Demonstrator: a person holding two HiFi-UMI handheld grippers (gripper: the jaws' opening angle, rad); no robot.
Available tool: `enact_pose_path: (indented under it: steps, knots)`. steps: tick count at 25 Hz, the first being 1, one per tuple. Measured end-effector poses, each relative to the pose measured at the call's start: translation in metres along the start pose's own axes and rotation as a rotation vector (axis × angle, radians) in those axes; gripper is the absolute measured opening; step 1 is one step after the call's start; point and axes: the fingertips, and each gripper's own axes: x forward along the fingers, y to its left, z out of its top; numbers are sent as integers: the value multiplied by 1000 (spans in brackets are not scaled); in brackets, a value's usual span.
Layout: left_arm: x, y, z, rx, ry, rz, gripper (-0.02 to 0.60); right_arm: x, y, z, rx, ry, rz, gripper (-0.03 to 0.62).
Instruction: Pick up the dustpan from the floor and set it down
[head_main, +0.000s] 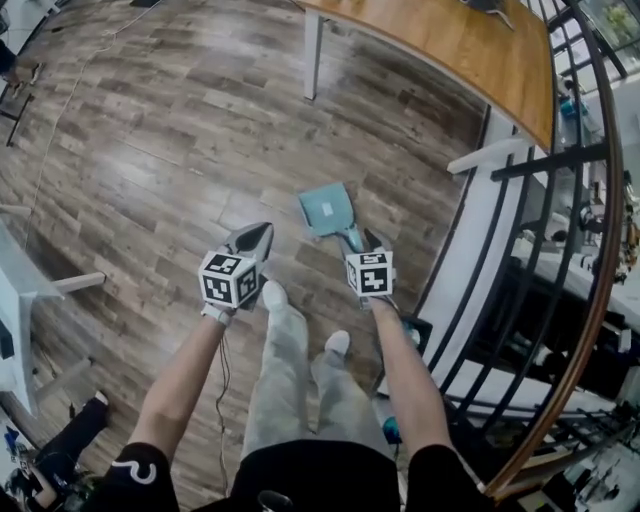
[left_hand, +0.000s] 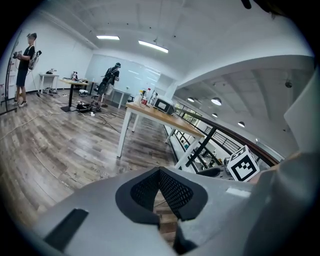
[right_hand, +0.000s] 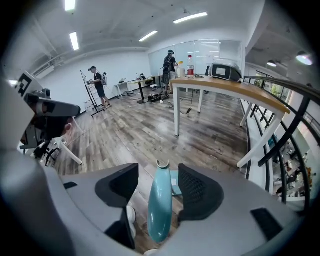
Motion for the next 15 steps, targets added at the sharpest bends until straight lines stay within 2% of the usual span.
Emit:
enact_pose_path:
  steps: [10, 15]
  knots:
    - [26, 30, -19, 15, 23, -23, -3, 40, 2, -31, 40, 84, -24, 244]
    - [38, 39, -31, 5, 39, -33, -3, 53, -2, -38, 50, 92, -46, 242]
